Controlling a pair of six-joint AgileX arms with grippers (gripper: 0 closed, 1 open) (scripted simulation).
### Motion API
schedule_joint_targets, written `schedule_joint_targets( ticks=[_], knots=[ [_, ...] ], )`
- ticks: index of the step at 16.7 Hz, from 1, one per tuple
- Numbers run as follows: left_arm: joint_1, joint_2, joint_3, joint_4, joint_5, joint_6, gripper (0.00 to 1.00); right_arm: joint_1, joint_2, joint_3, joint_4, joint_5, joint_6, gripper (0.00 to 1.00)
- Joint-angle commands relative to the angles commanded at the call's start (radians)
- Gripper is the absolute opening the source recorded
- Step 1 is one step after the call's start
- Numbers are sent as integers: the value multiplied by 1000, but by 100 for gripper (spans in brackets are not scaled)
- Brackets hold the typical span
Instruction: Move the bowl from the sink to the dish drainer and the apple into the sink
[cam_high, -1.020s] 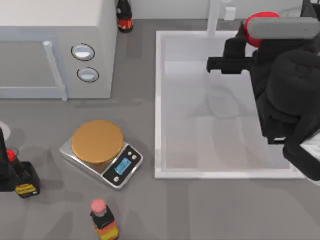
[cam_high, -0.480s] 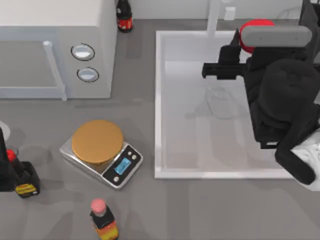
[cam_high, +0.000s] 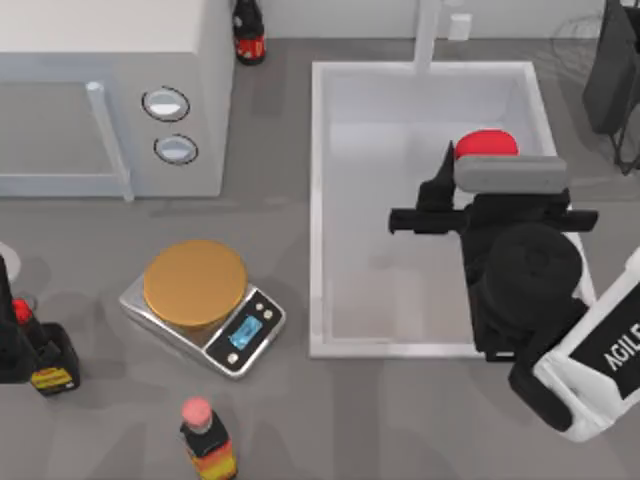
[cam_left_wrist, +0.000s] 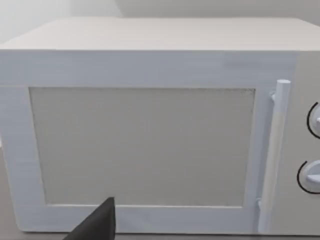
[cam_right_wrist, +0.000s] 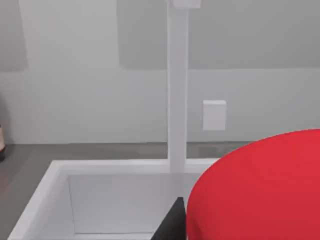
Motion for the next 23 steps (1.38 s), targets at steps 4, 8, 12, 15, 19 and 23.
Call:
schedule_joint_targets(
  ticks=[4,8,12,15,19,23],
  knots=[
    [0,0,0,0,0,0,100,-3,129,-27,143,-3,0,0],
    [0,0,0,0,0,0,100,-3,138,-29,152,-3,1,0],
    [0,0,0,0,0,0,100,-3,138,-29,152,-3,1,23],
    [0,0,0,0,0,0,100,-3,138,-29,152,-3,1,45],
    [0,0,0,0,0,0,100,-3,138,-29,152,-3,1,75],
    [0,0,0,0,0,0,100,-3,138,-29,152,-3,1,100]
  ],
)
